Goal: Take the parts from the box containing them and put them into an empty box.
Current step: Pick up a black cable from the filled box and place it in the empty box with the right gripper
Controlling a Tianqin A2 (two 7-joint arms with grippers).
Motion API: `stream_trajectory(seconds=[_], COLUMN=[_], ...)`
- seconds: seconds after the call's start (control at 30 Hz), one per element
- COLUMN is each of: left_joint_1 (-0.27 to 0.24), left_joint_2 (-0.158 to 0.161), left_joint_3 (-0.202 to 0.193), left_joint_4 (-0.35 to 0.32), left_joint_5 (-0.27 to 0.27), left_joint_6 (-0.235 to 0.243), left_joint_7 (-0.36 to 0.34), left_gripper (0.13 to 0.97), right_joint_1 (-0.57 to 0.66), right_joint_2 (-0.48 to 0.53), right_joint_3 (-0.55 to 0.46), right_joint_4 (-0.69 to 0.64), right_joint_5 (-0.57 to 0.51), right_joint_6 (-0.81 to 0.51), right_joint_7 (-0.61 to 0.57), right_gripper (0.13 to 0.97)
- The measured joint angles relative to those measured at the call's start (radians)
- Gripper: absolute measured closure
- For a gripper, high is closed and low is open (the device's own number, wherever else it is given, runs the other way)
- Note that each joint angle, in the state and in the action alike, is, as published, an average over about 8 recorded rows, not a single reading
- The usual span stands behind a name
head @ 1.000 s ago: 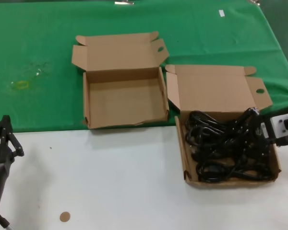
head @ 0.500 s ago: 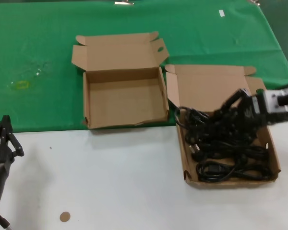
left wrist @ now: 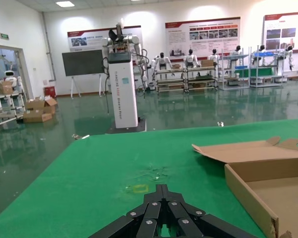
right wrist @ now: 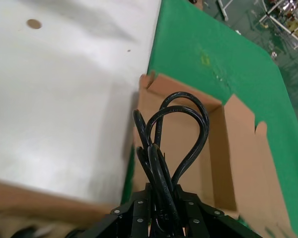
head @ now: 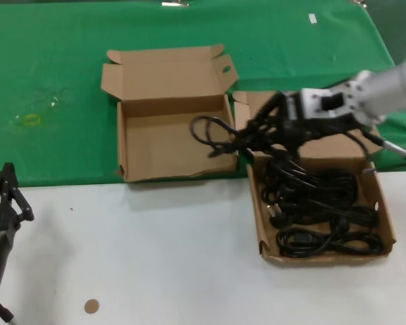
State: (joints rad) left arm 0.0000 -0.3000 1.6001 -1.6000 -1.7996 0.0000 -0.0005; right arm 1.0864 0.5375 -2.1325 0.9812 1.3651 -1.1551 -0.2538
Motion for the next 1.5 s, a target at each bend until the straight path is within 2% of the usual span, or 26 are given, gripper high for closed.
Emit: stream_trajectory(seconds=[0.33,0.6,0.83,1.1,1.5], left_joint_1=[0.000,0.000,0.000,0.000,0.000], left_joint_2=[0.000,0.000,0.000,0.000,0.000], left_joint_3=[0.000,0.000,0.000,0.000,0.000], left_joint_4=[0.000,0.000,0.000,0.000,0.000], left_joint_5=[0.000,0.000,0.000,0.000,0.000], left_joint_6=[0.000,0.000,0.000,0.000,0.000], left_joint_7=[0.000,0.000,0.000,0.000,0.000], left_gripper=[0.953,0.953,0.953,0.953,0.953], right_joint_1=[0.127,0.237,0.307,0.339,0.349], right_joint_2=[-0.210,-0.365,-0.447,-0.491,-0.510], right_joint_3=[-0.045,-0.035,-0.007,0.018,0.031], right_joint_4=[-0.256,-0.558,-0.767,-0.867,-0.898], right_joint_5=[-0.032,-0.021,-0.004,0.008,0.002], right_joint_6=[0.071,0.140,0.188,0.222,0.254], right_joint_7=[-0.083,-0.233,-0.351,-0.415,-0.436], right_gripper=[0.861,0.862,0.862,0.862,0.863])
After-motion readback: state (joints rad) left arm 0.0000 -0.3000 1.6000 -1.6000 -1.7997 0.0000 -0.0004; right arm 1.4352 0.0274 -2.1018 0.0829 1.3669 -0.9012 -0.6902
